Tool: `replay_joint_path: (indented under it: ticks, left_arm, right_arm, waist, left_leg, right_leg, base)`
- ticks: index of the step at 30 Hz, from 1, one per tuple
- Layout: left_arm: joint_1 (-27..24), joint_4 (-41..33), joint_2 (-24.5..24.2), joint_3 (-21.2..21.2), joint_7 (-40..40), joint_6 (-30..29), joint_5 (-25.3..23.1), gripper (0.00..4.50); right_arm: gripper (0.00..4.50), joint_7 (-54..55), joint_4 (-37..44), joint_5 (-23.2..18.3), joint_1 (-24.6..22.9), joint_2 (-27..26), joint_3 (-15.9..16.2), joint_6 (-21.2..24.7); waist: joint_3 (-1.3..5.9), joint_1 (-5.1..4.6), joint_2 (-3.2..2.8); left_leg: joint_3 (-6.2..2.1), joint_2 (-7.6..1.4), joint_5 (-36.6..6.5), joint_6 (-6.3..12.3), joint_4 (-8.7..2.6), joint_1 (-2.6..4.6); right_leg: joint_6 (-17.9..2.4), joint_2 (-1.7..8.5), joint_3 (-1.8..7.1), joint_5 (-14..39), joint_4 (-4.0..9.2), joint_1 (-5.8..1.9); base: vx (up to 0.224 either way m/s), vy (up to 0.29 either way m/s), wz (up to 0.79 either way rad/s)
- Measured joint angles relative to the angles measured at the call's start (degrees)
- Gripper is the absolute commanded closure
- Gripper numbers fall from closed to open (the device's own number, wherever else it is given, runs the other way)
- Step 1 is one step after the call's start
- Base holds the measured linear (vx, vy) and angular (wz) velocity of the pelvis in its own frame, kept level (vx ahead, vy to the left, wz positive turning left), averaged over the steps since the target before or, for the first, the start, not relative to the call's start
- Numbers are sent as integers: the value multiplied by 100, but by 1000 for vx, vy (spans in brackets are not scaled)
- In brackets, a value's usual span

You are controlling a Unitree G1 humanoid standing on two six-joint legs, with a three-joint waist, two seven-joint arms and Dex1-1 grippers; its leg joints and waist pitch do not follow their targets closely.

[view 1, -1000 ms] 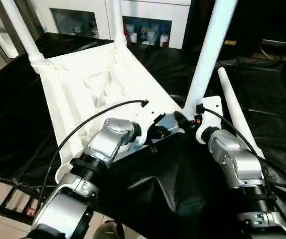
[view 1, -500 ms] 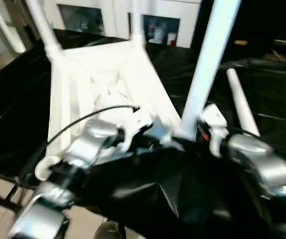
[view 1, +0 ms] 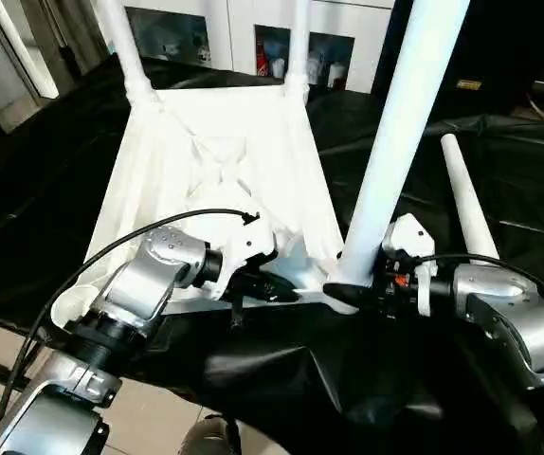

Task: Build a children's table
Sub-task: Rotate leg to tighten

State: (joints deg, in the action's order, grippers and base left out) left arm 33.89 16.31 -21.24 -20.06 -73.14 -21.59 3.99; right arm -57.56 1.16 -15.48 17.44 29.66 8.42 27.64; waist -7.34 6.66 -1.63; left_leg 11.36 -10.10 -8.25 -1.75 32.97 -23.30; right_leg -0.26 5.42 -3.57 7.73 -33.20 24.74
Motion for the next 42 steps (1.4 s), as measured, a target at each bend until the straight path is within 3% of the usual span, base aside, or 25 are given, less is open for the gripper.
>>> replay_joint_path:
  ticks: [4, 10, 15, 17, 19, 25, 33, 37, 42]
  left_arm:
    - [36, 246, 213, 61, 419, -9, -141, 450]
    - [591, 1150, 1160, 277, 1946, -385, -358, 450]
    - [814, 1509, 1636, 450, 2716, -580, -369, 450]
    - [828, 1528, 1662, 460, 2721, -578, -369, 450]
    - [825, 1501, 1628, 448, 2632, -556, -370, 450]
    - [629, 1188, 1294, 360, 2169, -367, -368, 450]
    - [264, 624, 667, 226, 1114, -129, -234, 450]
    - [37, 187, 217, 108, 381, -91, -7, 450]
    - [13, 24, -13, 31, -83, -42, 52, 450]
  right_arm:
    - [174, 638, -114, 178, -26, -340, -67, 39]
    - [175, 2833, -890, 616, 414, -1510, -697, 159]
    - [175, 3944, -1362, 785, 747, -2053, -965, 29]
    - [119, 4002, -1404, 839, 759, -2104, -979, -52]
    - [102, 3930, -1392, 837, 751, -2112, -989, -71]
    - [84, 3179, -1189, 817, 641, -1784, -735, -90]
    - [84, 1581, -659, 482, 307, -941, -328, -96]
    - [84, 461, -195, 161, 103, -215, -113, -48]
    - [128, -64, -25, -48, 38, -16, -67, 55]
  waist:
    - [0, -28, 0]
    - [1, -185, 1]
    - [4, -223, -4]
    - [5, -220, -6]
    - [6, -220, -8]
    - [6, -213, -8]
    - [6, -113, -10]
    - [4, -11, -14]
    - [5, 50, -18]
  left_leg:
    - [0, 0, 0, 0, 2, 14]
    - [-5, 1, 0, -1, 28, 21]
    - [-9, 1, 0, -1, 26, 26]
    - [-9, 1, 0, -1, 20, 26]
    - [-9, 1, 0, -1, 19, 26]
    - [-9, 0, 0, -1, 14, 25]
    - [-6, 0, 0, -1, 4, 19]
    - [-4, -1, 0, -1, 4, 11]
    - [5, -4, 0, -1, 5, 13]
  right_leg:
    - [-1, 0, 0, -1, -1, -11]
    - [0, 2, -3, -1, 10, -12]
    - [0, 2, -8, -2, 12, -3]
    - [1, 2, -9, -2, 11, -3]
    - [2, 2, -8, -7, 10, -2]
    - [1, 0, -9, -26, 7, 10]
    - [-26, 0, -5, -42, 5, 9]
    - [-19, 1, -4, -37, 7, 10]
    - [-13, 1, 4, -33, 5, -2]
  base:
    - [0, 0, 0]
    - [0, 0, 0]
    - [0, 0, 0]
    - [0, 0, 0]
    - [0, 0, 0]
    - [0, 0, 0]
    - [0, 0, 0]
    - [0, 0, 0]
    - [0, 0, 0]
